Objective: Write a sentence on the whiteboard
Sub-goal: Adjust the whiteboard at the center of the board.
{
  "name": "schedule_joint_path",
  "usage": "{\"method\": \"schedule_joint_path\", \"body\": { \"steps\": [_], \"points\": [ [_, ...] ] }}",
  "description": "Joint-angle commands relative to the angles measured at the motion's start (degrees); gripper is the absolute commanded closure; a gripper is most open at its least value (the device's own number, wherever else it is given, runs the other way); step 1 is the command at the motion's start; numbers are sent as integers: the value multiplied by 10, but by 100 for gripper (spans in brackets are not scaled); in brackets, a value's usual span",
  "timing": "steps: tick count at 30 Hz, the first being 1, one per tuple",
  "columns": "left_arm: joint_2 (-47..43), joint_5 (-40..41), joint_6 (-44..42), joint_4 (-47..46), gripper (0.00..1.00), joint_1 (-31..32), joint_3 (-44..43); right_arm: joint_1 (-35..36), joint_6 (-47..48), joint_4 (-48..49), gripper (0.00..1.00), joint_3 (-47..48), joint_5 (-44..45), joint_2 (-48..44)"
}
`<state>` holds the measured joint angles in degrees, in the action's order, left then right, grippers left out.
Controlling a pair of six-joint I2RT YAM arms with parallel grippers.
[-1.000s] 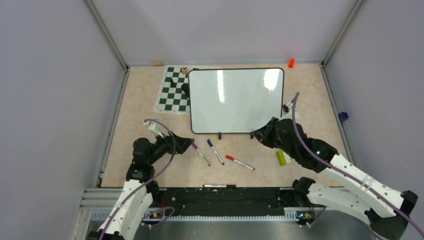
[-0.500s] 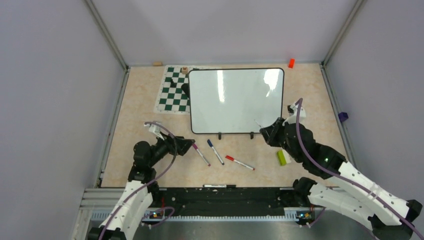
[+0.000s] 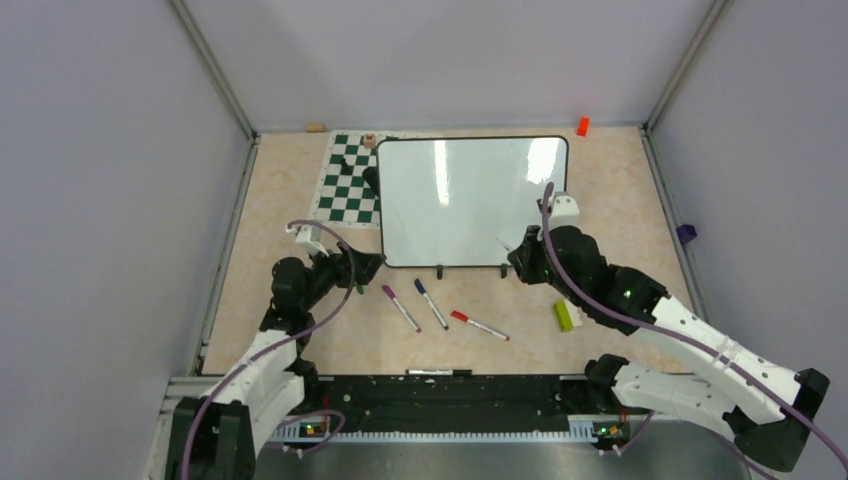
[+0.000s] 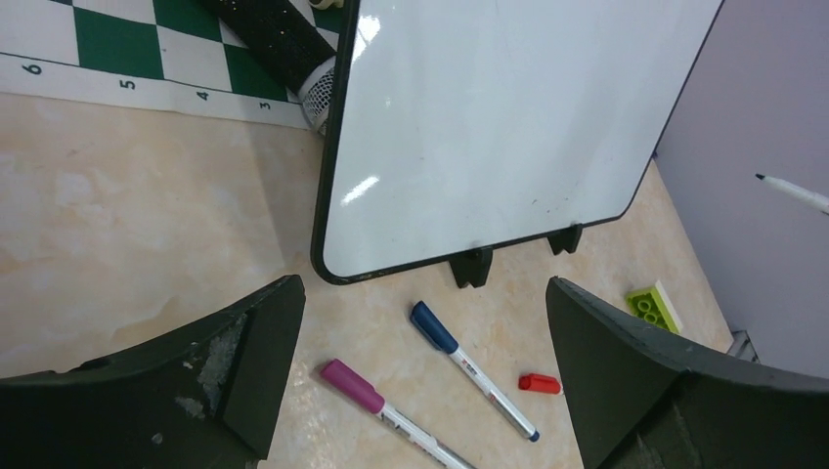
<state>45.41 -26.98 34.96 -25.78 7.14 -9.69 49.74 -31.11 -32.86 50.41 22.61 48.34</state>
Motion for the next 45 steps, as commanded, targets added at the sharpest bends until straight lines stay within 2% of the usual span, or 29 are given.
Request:
{"method": "schedule_joint_path", "body": {
  "steps": [1,5,9,14,18,20,24,28,31,37,42,45],
  "points": [
    [81,9,-16,-108,1,-4,-43,0,32,-12,100,41,-32,4],
    [158,14,-30,-148,1,-5,-86,0,40,-2,100,38,-37,-11],
    [258,-30,-66,-140,5,-5,-159,1,40,26,100,15,-53,-48],
    [380,-87,-58,-207,5,-5,-216,1,46,31,100,10,-78,-82],
    [446,-83,-48,-217,5,-5,-253,0,39,24,100,8,-96,-102],
    [469,-104,-40,-232,8,-5,-264,1,35,20,100,7,-104,-111],
    [490,-163,-2,-296,20,-2,-256,0,29,13,100,3,-111,-122],
    [488,-181,20,-349,25,7,-215,0,21,10,100,-1,-111,-122],
    [469,-185,22,-355,27,14,-186,0,16,10,100,-6,-112,-121],
    [425,-191,11,-321,31,31,-159,1,7,4,100,-8,-128,-103],
    [382,-144,-40,-201,35,45,-159,0,1,6,100,-6,-141,-87],
    [379,-139,-31,-214,37,49,-142,0,10,14,100,1,-148,-61]
  ]
}}
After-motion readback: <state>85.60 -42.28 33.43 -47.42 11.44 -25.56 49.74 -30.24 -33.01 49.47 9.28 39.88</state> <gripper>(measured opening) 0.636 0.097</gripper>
